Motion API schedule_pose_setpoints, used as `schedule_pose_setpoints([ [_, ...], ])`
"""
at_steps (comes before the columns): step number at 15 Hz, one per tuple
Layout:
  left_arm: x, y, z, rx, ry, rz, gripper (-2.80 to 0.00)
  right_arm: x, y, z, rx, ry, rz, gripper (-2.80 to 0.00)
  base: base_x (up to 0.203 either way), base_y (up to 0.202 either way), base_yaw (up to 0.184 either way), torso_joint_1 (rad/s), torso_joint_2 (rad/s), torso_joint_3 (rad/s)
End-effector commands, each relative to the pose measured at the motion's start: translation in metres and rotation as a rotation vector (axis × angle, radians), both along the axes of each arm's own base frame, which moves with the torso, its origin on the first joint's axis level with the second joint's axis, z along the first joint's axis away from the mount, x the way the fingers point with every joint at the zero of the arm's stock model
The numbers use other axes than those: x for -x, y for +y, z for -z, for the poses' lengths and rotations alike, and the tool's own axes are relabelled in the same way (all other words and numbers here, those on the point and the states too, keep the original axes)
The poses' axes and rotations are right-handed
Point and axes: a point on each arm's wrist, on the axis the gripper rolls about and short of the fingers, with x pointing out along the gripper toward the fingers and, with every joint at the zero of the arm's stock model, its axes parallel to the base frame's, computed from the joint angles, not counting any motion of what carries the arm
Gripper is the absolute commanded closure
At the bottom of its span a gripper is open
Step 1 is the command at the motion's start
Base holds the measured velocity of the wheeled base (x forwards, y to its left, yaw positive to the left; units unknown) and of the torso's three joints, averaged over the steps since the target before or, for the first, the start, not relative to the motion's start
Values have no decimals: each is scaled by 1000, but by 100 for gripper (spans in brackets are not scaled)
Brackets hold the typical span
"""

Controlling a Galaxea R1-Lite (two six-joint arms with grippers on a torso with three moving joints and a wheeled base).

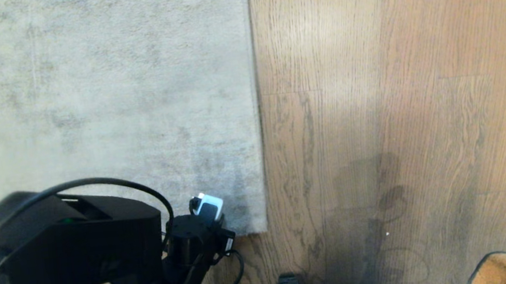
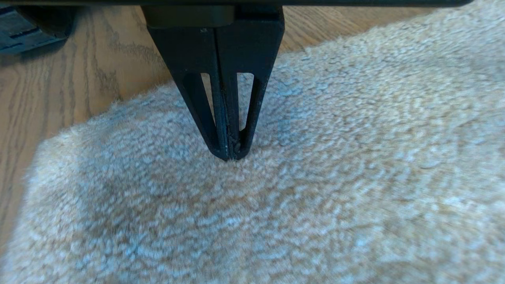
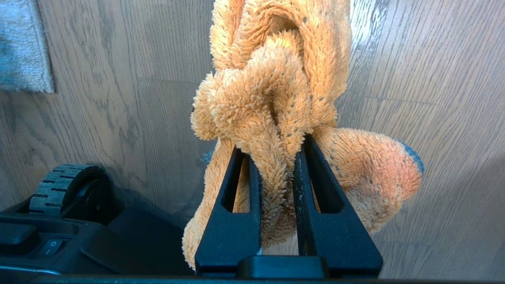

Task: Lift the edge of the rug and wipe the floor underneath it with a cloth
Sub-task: Lay down the carpet, then put down the rag

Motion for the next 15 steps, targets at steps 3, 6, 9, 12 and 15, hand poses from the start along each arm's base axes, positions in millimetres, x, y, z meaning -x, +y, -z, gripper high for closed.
schedule_pose_setpoints([
  [3, -2, -1, 1, 17, -27, -3, 0, 0, 0, 0, 1, 2, -2, 0, 0, 0, 0, 0, 0, 0],
  [6, -2, -1, -10, 34, -55, -2, 0, 0, 0, 0, 1, 2, -2, 0, 0, 0, 0, 0, 0, 0],
  [9, 3, 2, -34, 65, -107, -3, 0, 0, 0, 0, 1, 2, -1, 0, 0, 0, 0, 0, 0, 0],
  [12, 17, 12, -64, 105, -164, -4, 0, 0, 0, 0, 1, 2, -1, 0, 0, 0, 0, 0, 0, 0],
  [15, 41, 32, -96, 140, -218, -18, 0, 0, 0, 0, 1, 2, -1, 0, 0, 0, 0, 0, 0, 0],
])
